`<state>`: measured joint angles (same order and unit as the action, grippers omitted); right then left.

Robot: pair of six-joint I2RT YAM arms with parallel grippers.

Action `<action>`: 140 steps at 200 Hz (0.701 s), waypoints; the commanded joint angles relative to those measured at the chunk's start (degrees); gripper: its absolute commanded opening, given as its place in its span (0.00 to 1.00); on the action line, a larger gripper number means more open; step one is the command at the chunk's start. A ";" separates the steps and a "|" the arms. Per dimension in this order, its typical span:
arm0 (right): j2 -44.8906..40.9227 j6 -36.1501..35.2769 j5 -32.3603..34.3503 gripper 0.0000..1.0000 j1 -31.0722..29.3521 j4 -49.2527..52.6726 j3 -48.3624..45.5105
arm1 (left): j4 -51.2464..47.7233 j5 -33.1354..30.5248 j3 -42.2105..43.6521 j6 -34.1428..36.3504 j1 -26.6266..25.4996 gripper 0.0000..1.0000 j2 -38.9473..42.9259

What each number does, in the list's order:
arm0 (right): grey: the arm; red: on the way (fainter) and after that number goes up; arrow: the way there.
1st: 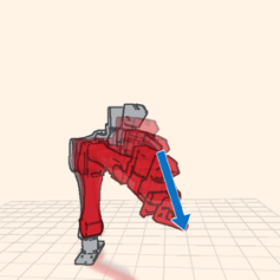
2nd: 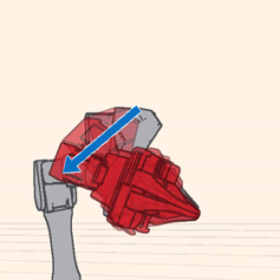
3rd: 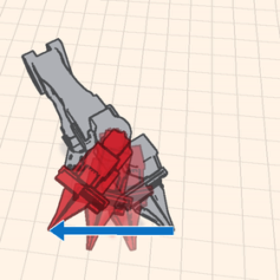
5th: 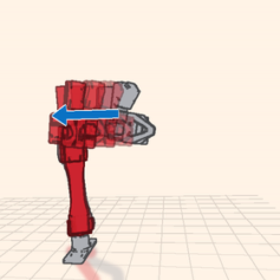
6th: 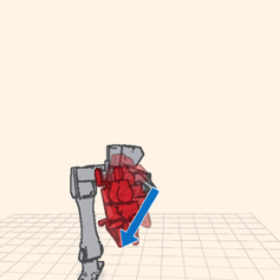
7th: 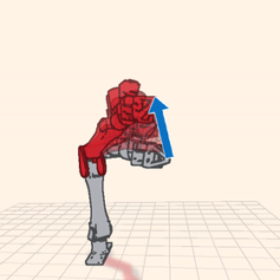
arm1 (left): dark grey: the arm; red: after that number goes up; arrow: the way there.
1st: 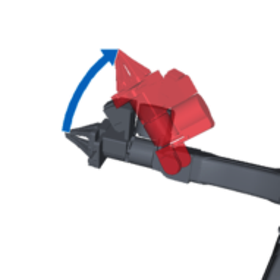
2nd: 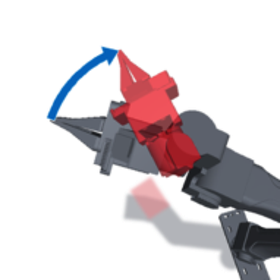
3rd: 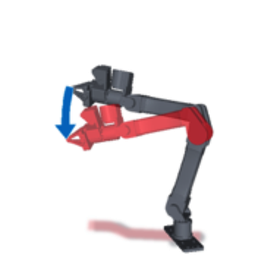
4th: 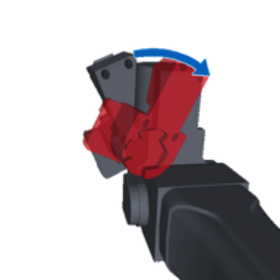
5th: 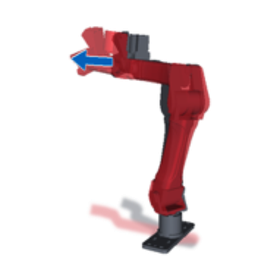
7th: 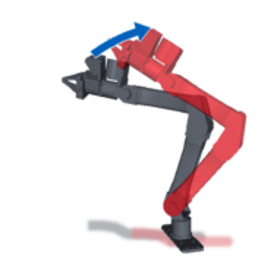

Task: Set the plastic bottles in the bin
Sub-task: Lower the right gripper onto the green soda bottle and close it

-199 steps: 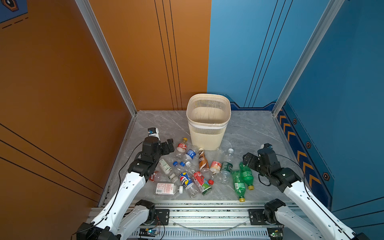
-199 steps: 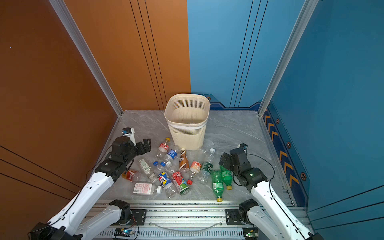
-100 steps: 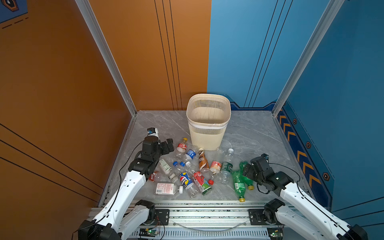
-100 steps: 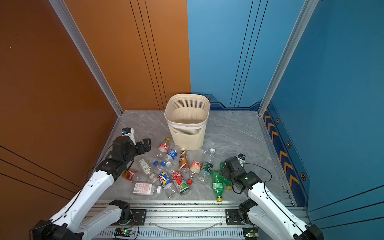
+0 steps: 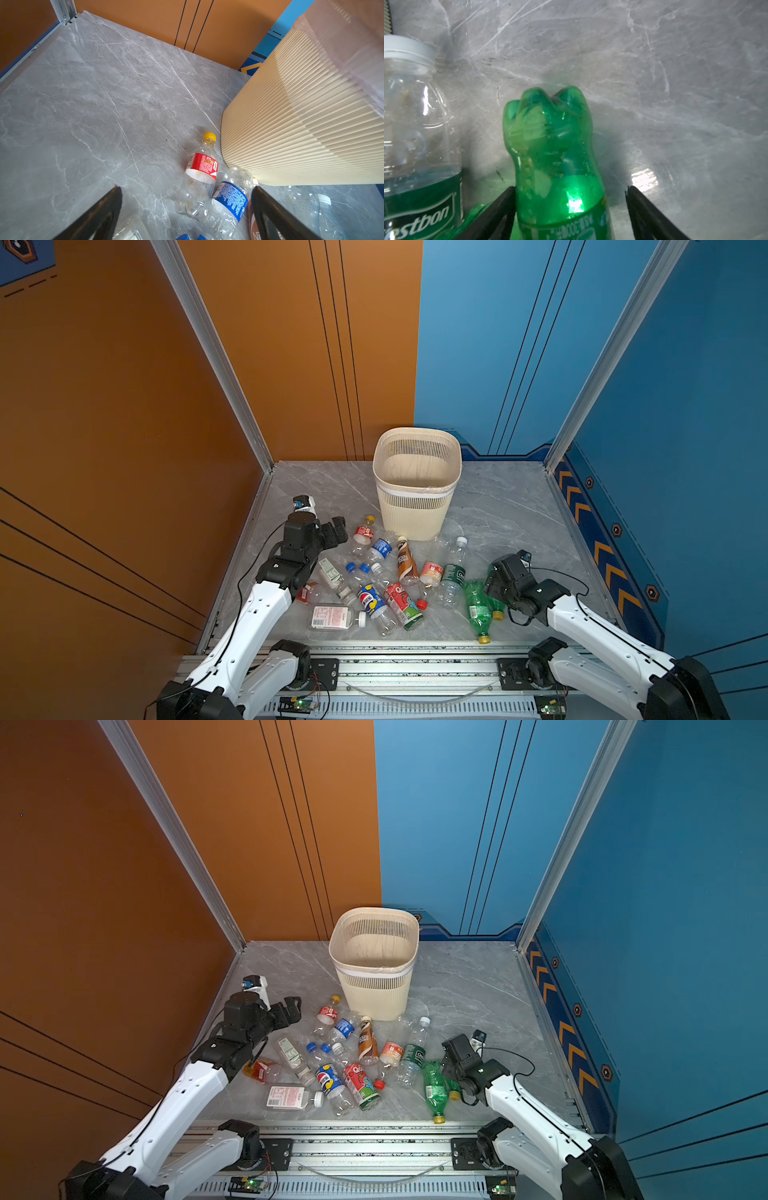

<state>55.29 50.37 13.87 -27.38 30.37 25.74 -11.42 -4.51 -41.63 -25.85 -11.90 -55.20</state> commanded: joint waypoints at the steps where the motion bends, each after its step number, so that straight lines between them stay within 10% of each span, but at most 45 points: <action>1: 0.57 0.87 3.18 0.76 0.02 -2.39 -1.30 | -0.27 0.87 -0.74 -0.43 0.71 0.98 -0.17; 140: -8.81 -10.26 8.80 0.59 3.29 5.83 19.25 | -3.68 0.28 -0.93 -2.27 2.82 0.98 0.34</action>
<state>46.46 45.84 19.14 -24.58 34.06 37.23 -13.02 -4.49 -41.63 -27.38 -10.00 -55.27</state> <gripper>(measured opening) 0.604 0.978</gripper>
